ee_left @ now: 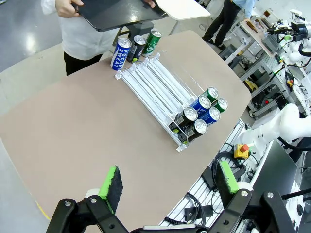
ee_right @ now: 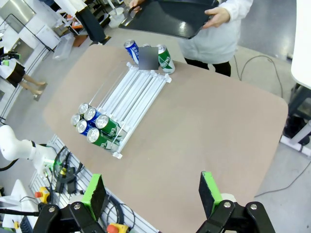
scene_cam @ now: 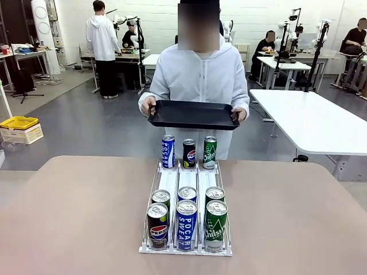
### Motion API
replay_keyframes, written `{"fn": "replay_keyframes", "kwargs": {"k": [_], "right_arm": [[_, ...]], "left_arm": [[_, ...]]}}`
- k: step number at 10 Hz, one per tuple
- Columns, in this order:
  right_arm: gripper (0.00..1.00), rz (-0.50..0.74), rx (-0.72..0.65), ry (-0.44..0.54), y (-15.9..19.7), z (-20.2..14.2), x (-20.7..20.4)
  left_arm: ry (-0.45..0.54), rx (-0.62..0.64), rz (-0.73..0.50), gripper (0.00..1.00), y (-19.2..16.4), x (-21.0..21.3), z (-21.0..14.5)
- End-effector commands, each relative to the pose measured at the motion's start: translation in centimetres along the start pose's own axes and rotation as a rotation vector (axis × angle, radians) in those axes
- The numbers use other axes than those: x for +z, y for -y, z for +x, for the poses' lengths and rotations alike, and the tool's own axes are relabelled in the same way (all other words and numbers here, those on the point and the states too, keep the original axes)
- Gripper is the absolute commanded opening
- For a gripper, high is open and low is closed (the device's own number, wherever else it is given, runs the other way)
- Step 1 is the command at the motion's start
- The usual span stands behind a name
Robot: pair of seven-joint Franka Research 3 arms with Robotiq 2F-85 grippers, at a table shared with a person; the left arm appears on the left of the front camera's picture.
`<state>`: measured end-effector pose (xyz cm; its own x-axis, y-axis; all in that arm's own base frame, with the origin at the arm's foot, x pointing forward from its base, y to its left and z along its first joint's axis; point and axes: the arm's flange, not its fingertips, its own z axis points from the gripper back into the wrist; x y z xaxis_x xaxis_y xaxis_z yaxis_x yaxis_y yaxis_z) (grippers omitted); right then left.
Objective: Retrieve and hand over the desired beverage to the person.
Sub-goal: Pick up a can of the same type that the person held from the Automatic Can Dispenser.
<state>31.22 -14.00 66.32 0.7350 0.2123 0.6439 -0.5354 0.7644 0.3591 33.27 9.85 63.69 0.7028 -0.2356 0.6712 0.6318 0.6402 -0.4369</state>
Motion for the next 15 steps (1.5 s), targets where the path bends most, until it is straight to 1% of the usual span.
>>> {"fn": "replay_keyframes", "kwargs": {"k": [1, 15], "right_arm": [[1.00, 0.010, 0.002, 0.012, 0.12, 0.17, -0.07], [1.00, 0.010, 0.002, 0.012, 0.12, 0.17, -0.07]], "left_arm": [[0.009, -0.017, -0.011, 1.00, -0.14, 0.18, 0.09], [0.009, -0.017, -0.011, 1.00, -0.14, 0.18, 0.09]]}}
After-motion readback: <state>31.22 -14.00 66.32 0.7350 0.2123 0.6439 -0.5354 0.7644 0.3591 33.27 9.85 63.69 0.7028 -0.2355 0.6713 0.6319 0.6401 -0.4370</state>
